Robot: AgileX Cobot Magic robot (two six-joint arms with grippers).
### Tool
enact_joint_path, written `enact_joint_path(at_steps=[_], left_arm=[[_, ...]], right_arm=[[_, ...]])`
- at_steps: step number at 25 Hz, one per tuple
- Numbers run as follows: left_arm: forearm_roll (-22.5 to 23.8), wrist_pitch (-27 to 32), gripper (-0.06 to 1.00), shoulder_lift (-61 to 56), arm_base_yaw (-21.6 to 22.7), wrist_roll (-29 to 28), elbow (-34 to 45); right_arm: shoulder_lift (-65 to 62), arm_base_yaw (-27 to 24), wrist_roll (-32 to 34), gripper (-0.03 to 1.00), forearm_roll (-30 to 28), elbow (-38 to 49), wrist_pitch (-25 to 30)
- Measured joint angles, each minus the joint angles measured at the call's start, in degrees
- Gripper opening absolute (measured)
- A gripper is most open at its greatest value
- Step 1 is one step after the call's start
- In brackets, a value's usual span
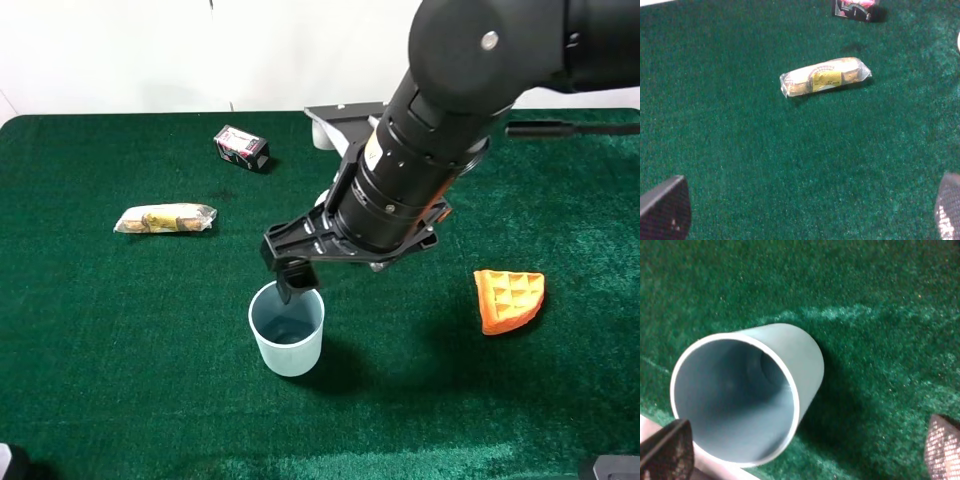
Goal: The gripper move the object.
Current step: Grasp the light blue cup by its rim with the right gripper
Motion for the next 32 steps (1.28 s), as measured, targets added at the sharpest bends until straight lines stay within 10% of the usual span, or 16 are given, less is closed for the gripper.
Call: enact_joint_path(at_steps=[32], left_arm=[[0.00,0.00,0.99,0.00,0.00,0.00,0.00]], right_arm=[[13.47,1.36,0.00,0.69,0.95,-0.04,-7.57]])
